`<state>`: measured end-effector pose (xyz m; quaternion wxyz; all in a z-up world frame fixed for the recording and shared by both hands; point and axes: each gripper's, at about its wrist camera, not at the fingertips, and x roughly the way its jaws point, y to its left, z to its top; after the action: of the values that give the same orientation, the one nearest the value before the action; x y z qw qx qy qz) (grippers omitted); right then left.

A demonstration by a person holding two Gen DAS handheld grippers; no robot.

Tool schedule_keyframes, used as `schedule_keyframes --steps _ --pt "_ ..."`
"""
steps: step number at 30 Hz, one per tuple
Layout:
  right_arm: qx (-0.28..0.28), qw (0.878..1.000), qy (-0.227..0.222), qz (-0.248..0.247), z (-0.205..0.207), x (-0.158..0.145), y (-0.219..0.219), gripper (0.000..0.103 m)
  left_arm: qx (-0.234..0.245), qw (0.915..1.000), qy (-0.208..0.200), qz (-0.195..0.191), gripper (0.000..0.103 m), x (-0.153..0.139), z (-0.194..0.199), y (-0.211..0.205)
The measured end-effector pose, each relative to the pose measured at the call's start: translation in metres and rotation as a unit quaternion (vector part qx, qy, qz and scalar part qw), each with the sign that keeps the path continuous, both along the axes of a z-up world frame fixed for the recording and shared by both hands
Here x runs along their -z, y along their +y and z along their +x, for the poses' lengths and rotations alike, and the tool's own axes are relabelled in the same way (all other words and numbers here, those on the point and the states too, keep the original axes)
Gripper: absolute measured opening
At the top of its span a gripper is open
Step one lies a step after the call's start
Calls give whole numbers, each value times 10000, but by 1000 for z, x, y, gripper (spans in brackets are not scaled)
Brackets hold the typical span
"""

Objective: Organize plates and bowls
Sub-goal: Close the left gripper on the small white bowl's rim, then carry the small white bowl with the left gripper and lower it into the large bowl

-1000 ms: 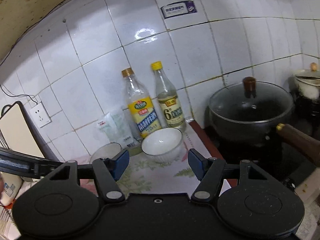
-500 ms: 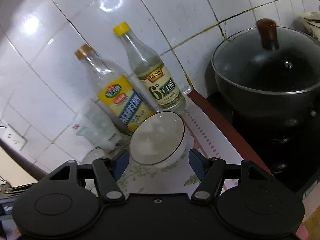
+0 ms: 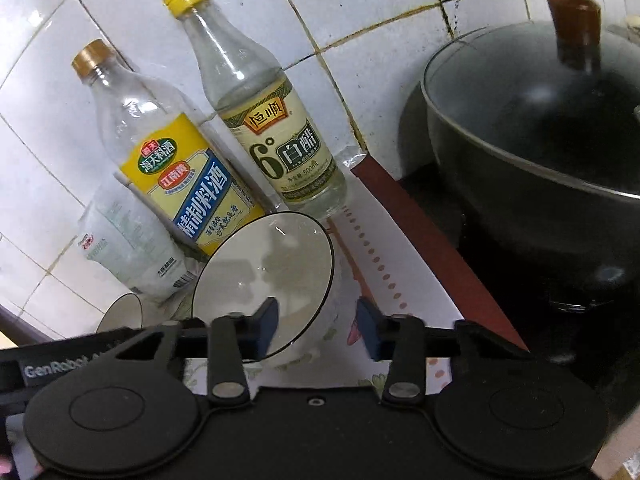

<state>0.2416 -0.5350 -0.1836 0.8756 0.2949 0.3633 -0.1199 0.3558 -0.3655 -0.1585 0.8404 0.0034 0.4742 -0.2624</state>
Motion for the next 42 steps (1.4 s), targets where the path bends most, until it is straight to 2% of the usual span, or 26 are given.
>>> schedule_keyframes --steps 1,2,5,11,15,20,25,27,29,35,42 --pt "0 10000 -25 -29 1 2 -1 38 -19 10000 -5 63 43 3 2 -1" --pt "-8 10000 -21 -87 3 5 -1 30 -25 9999 -25 112 39 5 3 -2" --pt "-92 9999 -45 -129 4 9 -2 20 -23 9999 -73 105 33 12 7 -2" --pt "-194 9996 -96 -198 6 9 0 20 92 9999 -141 -33 17 14 6 -5" --pt "-18 9999 -113 39 8 15 -4 20 16 9997 -249 19 17 15 3 -9" --pt "-39 9998 -170 -30 11 15 -2 20 -195 9993 212 -233 17 19 15 -3" --pt "-33 9998 59 170 18 22 -4 17 -414 9950 663 -629 16 31 18 8" --pt "-41 9999 38 98 16 22 -1 15 -410 9963 605 -460 15 29 11 8" --pt "-6 9995 -14 318 9 20 -1 16 -363 9974 503 -372 14 24 2 9" --pt "26 9980 -201 596 -20 -6 4 16 -325 9965 390 -662 15 -12 -25 28" --pt "-122 9971 -280 703 -45 -45 19 16 -354 9977 291 -502 15 -54 -60 43"
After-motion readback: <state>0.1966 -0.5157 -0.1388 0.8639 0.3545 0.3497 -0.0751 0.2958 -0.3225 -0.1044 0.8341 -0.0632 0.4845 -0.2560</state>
